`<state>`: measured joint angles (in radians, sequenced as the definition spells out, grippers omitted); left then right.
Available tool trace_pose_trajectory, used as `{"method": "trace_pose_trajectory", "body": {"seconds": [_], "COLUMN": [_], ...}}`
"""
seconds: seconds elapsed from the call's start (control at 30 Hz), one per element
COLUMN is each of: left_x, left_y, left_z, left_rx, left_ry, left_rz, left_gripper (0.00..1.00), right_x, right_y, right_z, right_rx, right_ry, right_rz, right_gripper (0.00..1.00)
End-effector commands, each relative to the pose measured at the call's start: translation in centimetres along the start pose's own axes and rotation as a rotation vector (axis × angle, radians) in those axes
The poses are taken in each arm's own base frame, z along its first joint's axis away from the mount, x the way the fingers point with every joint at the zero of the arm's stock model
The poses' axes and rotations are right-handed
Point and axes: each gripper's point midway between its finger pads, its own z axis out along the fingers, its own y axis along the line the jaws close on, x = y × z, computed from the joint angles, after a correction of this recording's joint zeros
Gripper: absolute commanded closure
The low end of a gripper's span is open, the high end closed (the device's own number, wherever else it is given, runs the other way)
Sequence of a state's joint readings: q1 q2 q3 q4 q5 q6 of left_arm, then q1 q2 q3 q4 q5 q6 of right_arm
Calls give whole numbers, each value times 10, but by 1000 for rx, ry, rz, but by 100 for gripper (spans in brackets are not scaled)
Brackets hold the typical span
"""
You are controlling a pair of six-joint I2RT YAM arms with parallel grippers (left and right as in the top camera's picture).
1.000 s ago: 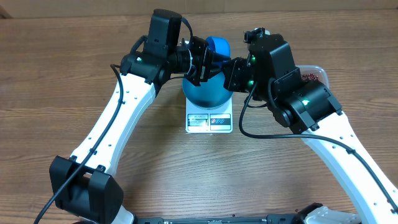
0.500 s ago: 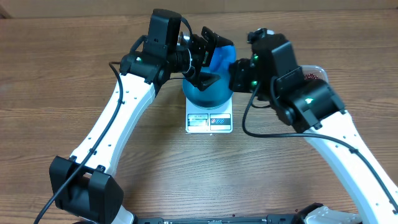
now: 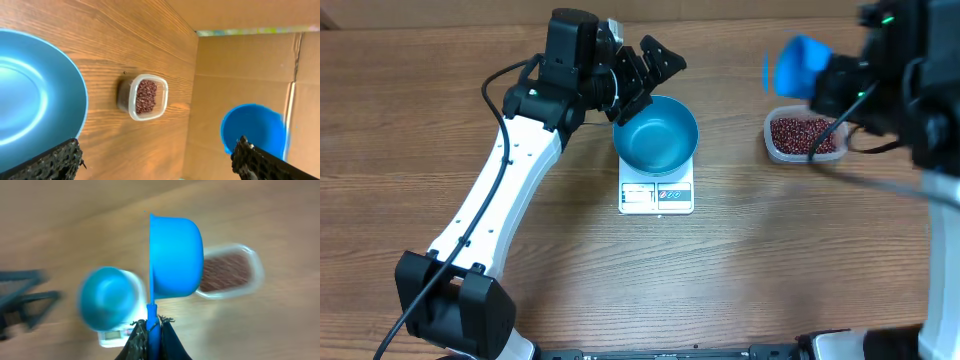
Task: Scoop item into bowl and weigh 150g on scale
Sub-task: 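Carry the scoop with the right gripper over the bean tub and lower it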
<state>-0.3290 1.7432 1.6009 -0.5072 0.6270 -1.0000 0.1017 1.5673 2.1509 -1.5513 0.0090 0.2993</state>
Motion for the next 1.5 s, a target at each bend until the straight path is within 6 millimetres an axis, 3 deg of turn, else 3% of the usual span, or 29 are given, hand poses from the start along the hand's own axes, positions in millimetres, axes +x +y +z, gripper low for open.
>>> {"method": "trace_pose_trajectory", "body": {"seconds": [0.0,0.1,0.33,0.47,0.7,0.8,1.2,1.37,1.47], "left_x": [-2,0,5,8,3,1,3,4,4], "left_y": [-12,-8,0,6,21,28,33,33,33], "left_z": [-11,-11,-11,-11,-13,-14,-15,-15,-15], "left_rx": [12,-3,-32,-52,-132,-167,-191,-192,-192], "left_ry": [-23,-14,11,24,-9,-20,-13,-13,-13], "left_rz": [121,162,288,294,273,264,251,250,250], "left_gripper": [0,0,1,0,0,1,0,0,0], "right_x": [2,7,10,11,31,36,37,42,44], "right_y": [-41,-64,-97,-102,-104,-96,-97,-101,-104], "right_z": [35,62,113,139,171,179,193,197,199], "right_rx": [114,165,307,320,294,232,230,242,260], "right_ry": [128,231,344,385,513,542,546,562,569], "right_rz": [-22,-25,-75,-99,-129,-136,-135,-137,-142], "right_gripper": [96,96,96,96,96,96,96,91,82]}}
